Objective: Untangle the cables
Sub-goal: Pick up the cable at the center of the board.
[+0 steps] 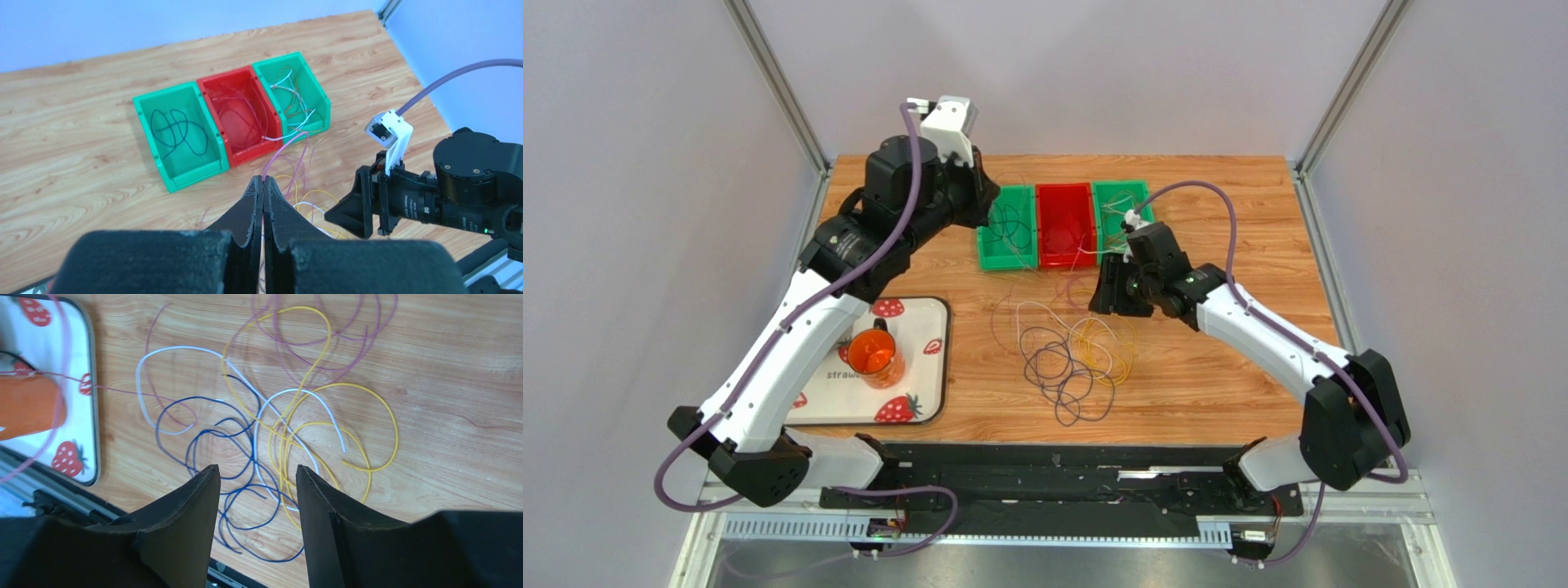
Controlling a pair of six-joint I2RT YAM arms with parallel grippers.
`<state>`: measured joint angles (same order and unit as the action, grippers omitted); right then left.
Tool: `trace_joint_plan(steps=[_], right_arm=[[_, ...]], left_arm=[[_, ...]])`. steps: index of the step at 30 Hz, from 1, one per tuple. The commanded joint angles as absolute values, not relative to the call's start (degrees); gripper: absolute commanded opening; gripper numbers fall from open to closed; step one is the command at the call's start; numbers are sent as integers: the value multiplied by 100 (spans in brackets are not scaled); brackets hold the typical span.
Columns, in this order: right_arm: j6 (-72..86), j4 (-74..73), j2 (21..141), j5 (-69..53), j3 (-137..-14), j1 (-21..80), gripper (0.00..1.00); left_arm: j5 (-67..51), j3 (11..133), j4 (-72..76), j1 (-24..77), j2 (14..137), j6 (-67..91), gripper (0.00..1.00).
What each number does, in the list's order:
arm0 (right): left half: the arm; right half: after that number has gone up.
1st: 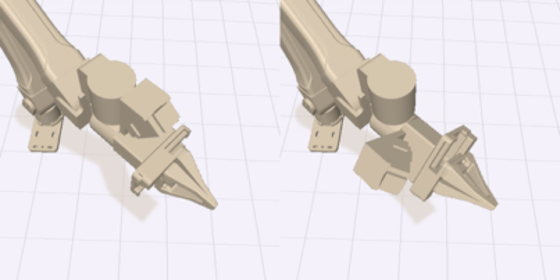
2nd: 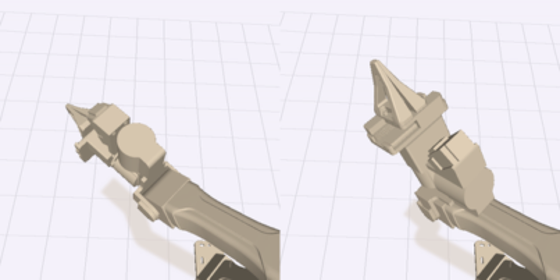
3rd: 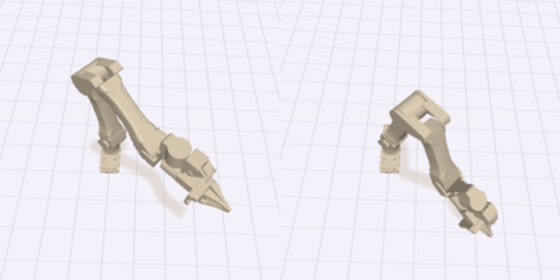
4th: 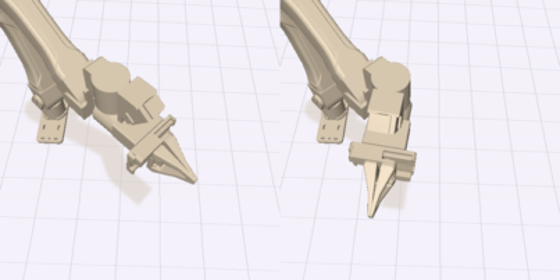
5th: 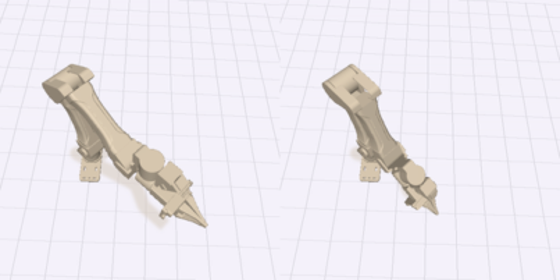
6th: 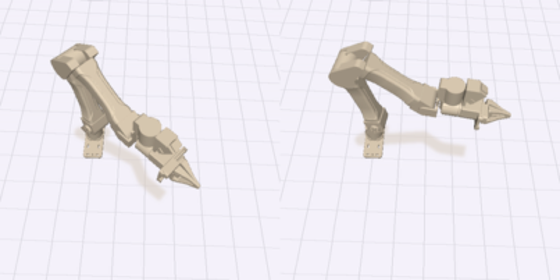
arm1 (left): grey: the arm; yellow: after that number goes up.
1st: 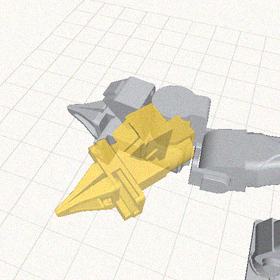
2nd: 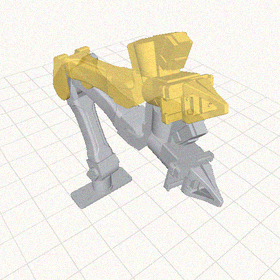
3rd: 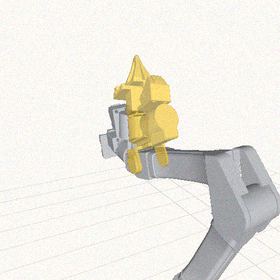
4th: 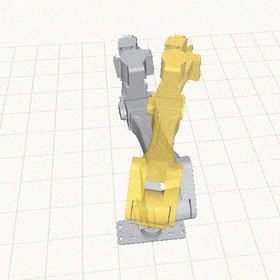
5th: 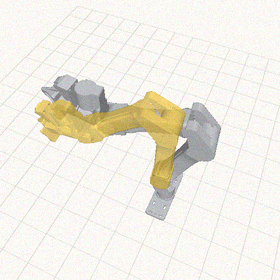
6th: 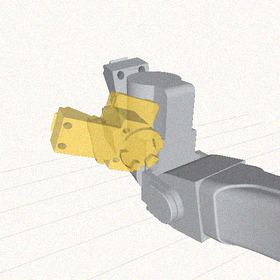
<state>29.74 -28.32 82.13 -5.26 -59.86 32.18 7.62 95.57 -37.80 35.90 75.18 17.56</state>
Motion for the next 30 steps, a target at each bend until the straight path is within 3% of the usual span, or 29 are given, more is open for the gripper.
trace_joint_plan(steps=[1, 10, 30], right_arm=[[2611, -2270, 7377, -1054, -6179, 3261, 54], [2136, -1135, 6276, -1749, -5950, 3586, 67], [1222, -888, 7365, -1389, -6978, 4561, 67]], left_arm=[[633, 9949, -3876, 3586, 7462, 1617, 0], [571, 9773, -3850, 3586, 7427, 1705, 0], [334, 9703, -3823, 3595, 7480, 1863, 0]])
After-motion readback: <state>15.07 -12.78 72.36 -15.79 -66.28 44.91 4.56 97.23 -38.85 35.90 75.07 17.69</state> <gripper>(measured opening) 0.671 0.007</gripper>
